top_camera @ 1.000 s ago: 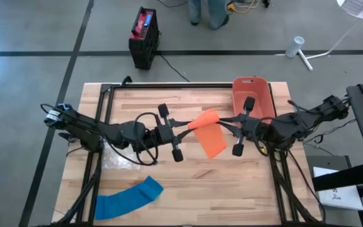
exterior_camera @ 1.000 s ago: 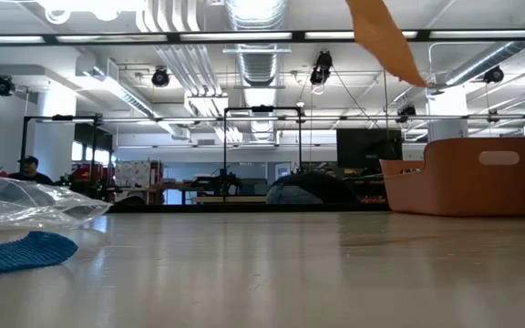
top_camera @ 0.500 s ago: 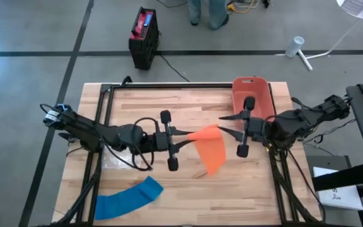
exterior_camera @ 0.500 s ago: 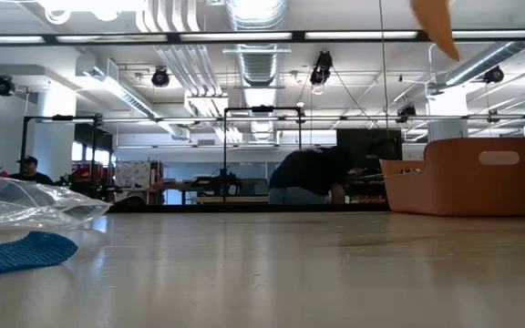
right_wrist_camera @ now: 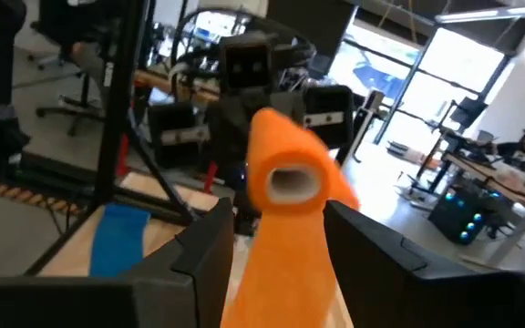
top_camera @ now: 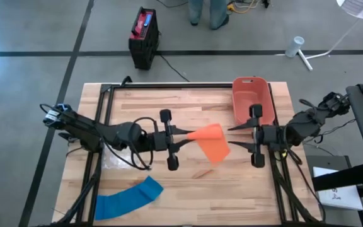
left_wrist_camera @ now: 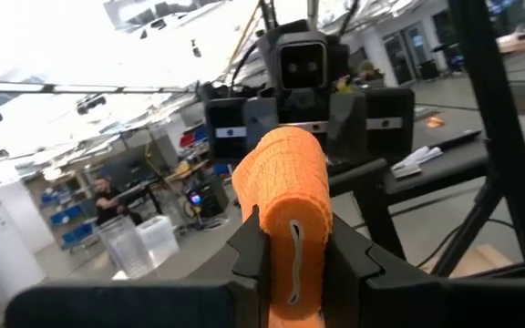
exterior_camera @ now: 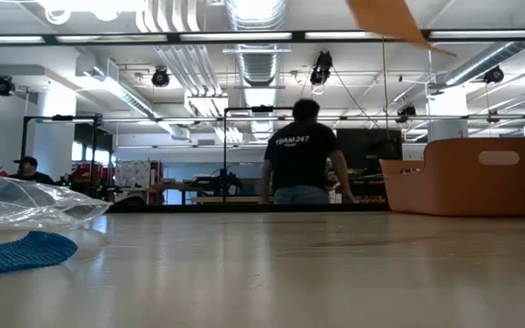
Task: Roll bandage
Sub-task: Roll the orange bandage
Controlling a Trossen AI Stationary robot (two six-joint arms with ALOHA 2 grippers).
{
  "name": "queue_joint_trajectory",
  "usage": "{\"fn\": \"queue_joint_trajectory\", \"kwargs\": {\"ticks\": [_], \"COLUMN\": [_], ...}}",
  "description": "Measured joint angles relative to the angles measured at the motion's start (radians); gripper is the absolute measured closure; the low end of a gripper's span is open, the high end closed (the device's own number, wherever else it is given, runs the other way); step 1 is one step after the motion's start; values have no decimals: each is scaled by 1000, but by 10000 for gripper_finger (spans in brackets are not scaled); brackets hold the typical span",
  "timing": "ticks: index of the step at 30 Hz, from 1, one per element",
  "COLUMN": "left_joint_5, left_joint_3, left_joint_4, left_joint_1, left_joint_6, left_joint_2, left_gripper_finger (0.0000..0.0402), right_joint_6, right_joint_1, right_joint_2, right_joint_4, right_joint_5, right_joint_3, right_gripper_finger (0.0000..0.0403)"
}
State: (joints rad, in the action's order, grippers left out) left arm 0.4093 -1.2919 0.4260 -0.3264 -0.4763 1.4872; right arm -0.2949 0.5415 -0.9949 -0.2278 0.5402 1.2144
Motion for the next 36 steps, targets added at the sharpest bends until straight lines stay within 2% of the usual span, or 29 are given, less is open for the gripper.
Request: {"fn": "queue_joint_trajectory", "kwargs": {"ticks": [3, 12, 25, 27, 36], "left_joint_5": [-41, -48, -5, 22, 27], "left_joint_3": [0, 0, -1, -1, -2], "left_joint_4": [1, 0, 0, 0, -3], "left_joint_1": [0, 0, 4, 4, 7], "left_joint_6": [-21, -73, -99, -99, -99], "left_joint_2": [0, -1, -1, -1, -1], "left_gripper_finger": [351, 351, 351, 351, 351], "right_joint_6": [-9, 12, 49, 50, 35], "right_joint_1": [-1, 0, 2, 2, 1], "right_joint_2": [-29, -95, -50, -51, -88], "right_joint_4": [55, 135, 80, 76, 103], "right_joint_5": [2, 9, 27, 27, 28], "right_joint_3": [0, 9, 8, 7, 7], "right_gripper_finger": [235, 240, 245, 245, 249]}}
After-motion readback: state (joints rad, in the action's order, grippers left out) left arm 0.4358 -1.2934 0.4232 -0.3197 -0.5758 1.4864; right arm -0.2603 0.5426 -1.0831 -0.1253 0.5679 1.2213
